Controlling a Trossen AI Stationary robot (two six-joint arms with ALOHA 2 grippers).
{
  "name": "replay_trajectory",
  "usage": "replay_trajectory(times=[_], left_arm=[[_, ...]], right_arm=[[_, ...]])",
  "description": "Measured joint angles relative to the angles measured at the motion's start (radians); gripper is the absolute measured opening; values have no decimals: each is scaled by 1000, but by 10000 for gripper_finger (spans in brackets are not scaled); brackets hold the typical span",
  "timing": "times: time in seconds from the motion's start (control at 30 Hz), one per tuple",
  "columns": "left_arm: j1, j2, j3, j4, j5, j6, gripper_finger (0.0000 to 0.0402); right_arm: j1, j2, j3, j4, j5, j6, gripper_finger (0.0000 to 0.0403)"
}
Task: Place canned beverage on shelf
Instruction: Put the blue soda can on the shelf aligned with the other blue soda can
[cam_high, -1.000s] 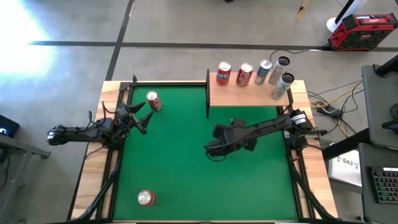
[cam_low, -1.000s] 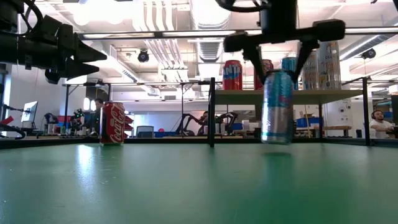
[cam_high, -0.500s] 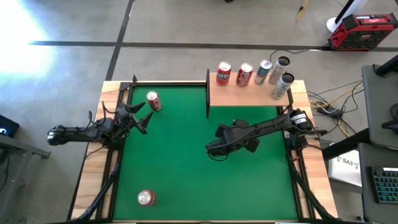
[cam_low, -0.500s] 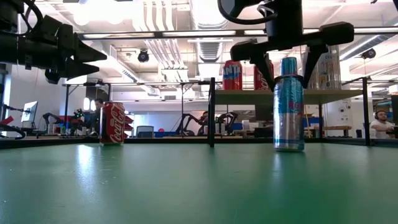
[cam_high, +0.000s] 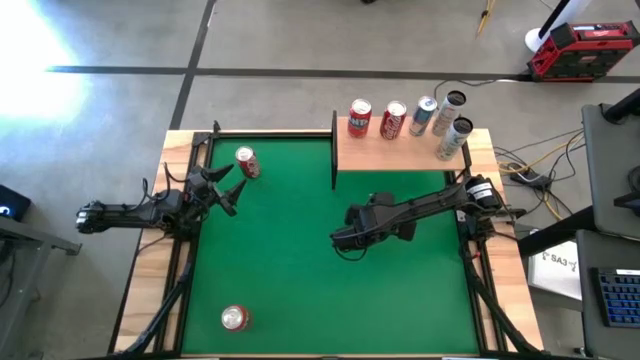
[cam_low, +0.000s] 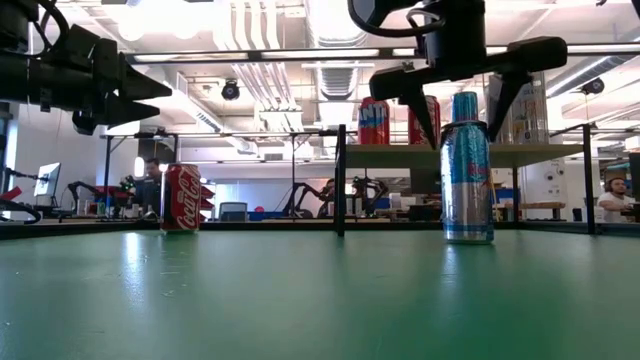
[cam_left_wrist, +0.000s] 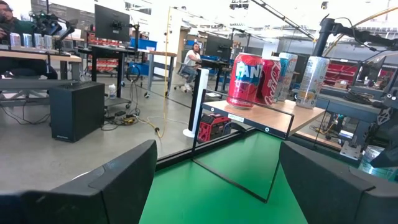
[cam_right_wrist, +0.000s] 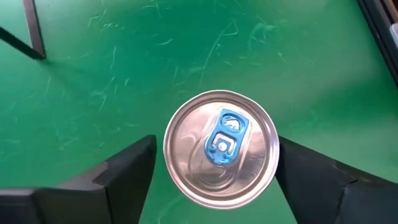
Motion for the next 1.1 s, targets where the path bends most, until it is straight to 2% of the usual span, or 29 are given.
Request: replay_trajectory(times=[0.2,0.43,0.7,1.1], left_arm=[[0,0,0,0,0,0,324],[0,0,0,0,0,0,324],[0,0,0,0,0,0,324],[0,0,0,0,0,0,324]], right_arm=[[0,0,0,12,4,-65,325],[17,0,0,48,13,-267,327],[35,0,-4,41,44,-264,327],[59,-2,-5,51,36,-412,327]])
